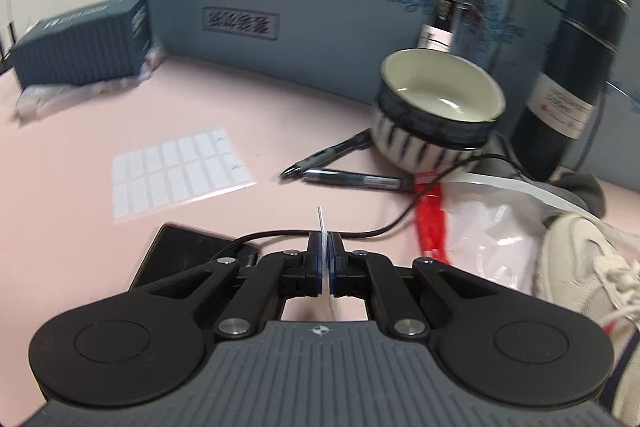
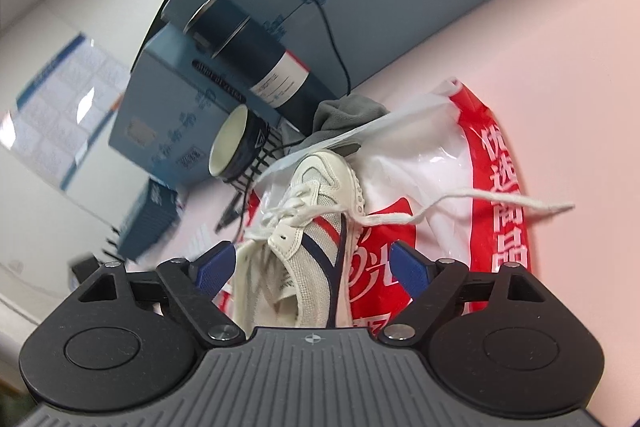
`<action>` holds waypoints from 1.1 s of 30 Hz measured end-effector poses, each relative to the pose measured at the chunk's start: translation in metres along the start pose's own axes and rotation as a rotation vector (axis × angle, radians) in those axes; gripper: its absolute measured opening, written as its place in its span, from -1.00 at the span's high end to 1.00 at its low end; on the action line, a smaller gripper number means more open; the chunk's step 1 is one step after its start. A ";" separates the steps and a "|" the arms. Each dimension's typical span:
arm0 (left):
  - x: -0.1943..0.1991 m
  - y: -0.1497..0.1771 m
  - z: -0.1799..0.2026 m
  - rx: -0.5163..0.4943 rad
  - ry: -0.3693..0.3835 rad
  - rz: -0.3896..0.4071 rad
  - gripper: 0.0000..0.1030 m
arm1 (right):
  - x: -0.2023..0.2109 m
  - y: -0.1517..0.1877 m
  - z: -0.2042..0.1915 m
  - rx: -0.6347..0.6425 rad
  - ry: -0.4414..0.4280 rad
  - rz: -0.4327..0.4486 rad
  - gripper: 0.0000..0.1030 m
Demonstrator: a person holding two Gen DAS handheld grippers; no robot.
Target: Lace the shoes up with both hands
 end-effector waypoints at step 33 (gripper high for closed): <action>0.094 0.022 0.149 -0.776 0.727 0.035 0.95 | -0.022 0.021 -0.042 0.533 0.117 0.078 0.74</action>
Point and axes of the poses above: each gripper's, at about its wrist camera, not at the fingertips, and x roughly against the way its jaws point, z to its right, y to its underside, the point moved 5 cm from there along -x, roughly the way its jaws point, and after that the axes turned 1 degree about -x, right-handed, at the moved point
